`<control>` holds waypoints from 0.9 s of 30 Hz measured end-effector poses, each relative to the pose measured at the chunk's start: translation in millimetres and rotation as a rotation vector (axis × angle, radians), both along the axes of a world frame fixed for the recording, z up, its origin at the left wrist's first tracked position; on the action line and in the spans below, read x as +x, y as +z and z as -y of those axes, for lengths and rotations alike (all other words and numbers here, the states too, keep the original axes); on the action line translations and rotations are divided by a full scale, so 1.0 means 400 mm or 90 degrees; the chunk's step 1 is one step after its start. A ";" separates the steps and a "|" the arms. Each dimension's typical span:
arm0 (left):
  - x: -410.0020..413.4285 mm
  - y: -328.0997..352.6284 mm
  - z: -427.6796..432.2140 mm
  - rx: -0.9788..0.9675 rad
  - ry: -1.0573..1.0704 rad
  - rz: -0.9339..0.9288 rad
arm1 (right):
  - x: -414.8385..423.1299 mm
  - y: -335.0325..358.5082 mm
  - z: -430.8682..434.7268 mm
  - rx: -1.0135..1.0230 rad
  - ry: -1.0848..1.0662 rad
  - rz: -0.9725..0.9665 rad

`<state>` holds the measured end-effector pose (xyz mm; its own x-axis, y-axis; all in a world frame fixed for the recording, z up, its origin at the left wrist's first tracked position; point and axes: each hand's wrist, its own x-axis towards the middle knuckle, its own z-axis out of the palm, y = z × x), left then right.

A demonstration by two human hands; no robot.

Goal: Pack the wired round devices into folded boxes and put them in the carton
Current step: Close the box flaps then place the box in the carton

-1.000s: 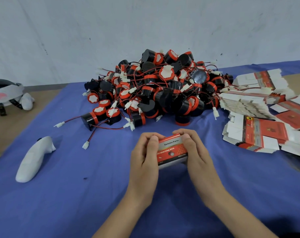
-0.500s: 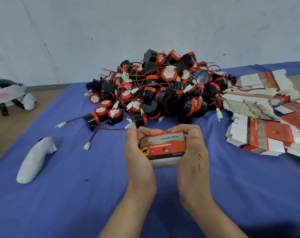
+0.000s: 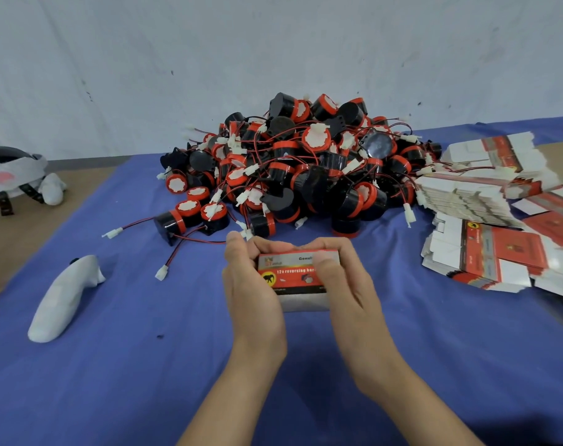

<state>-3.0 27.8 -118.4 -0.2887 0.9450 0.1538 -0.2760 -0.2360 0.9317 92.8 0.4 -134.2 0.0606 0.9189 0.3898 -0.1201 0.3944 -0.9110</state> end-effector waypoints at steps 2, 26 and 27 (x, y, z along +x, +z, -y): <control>-0.004 -0.005 0.000 -0.006 0.019 -0.009 | -0.001 -0.004 0.003 -0.015 0.033 0.015; 0.061 -0.013 0.009 0.073 0.054 -0.140 | -0.021 -0.006 -0.020 -0.005 -0.262 -0.110; 0.060 -0.011 0.009 0.073 0.050 -0.137 | -0.020 -0.005 -0.021 -0.008 -0.256 -0.108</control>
